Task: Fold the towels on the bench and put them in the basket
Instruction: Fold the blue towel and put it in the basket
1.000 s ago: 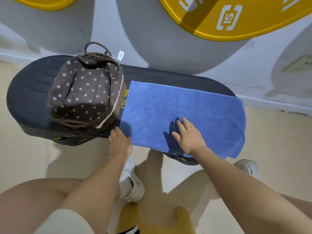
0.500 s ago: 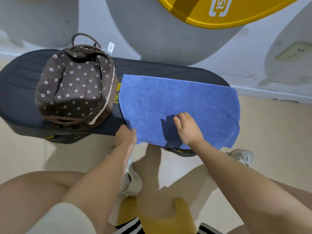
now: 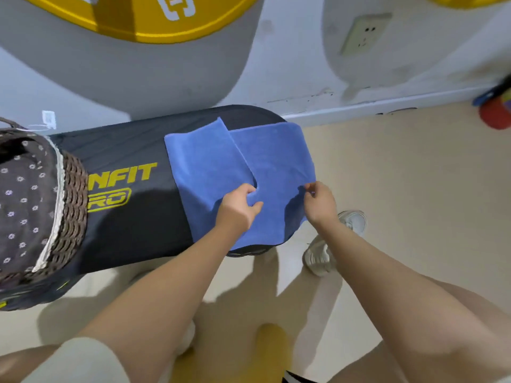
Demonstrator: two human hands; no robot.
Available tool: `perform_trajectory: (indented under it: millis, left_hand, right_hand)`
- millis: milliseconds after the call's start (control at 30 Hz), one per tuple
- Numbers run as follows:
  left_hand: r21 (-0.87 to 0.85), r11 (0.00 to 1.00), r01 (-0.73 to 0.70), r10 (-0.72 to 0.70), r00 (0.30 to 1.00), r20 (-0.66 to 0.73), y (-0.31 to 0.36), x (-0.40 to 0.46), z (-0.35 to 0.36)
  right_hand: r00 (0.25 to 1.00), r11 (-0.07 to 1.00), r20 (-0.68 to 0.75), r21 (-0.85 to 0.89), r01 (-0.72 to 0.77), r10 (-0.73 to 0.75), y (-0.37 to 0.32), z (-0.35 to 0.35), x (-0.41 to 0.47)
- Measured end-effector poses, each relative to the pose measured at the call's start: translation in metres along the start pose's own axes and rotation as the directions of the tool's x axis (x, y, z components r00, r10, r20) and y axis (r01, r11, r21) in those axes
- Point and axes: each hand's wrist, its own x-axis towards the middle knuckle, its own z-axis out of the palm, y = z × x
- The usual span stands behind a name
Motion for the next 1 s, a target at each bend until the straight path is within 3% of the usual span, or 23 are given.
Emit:
perform_trajectory:
  millis: [167, 300, 567, 667, 800, 1000]
  left_hand:
    - [0.11, 0.988, -0.108, 0.102, 0.993, 0.061, 0.021, 0.013, 0.039]
    - [0.128, 0.975, -0.181, 0.161, 0.975, 0.155, 0.035, 0.026, 0.062]
    - [0.261, 0.948, -0.181, 0.13, 0.971, 0.2, 0.037, 0.049, 0.081]
    - [0.267, 0.948, -0.172, 0.12, 0.972, 0.203, 0.038, 0.05, 0.081]
    - [0.258, 0.952, -0.166, 0.115, 0.973, 0.2, 0.04, 0.049, 0.08]
    - [0.157, 0.982, -0.104, 0.066, 0.971, 0.231, 0.049, 0.04, 0.074]
  right_hand:
    - [0.942, 0.932, 0.105, 0.144, -0.332, 0.32, 0.065, -0.006, 0.026]
    - [0.893, 0.89, 0.229, 0.16, -0.427, 0.388, 0.093, 0.003, 0.049]
    - [0.831, 0.878, 0.44, 0.167, -0.449, 0.341, 0.122, 0.008, 0.074]
    - [0.838, 0.878, 0.431, 0.18, -0.444, 0.336, 0.127, 0.011, 0.076]
    - [0.857, 0.772, 0.395, 0.41, -0.486, 0.329, 0.121, 0.004, 0.071]
    - [0.944, 0.716, 0.257, 0.618, -0.325, 0.206, 0.09, -0.031, 0.049]
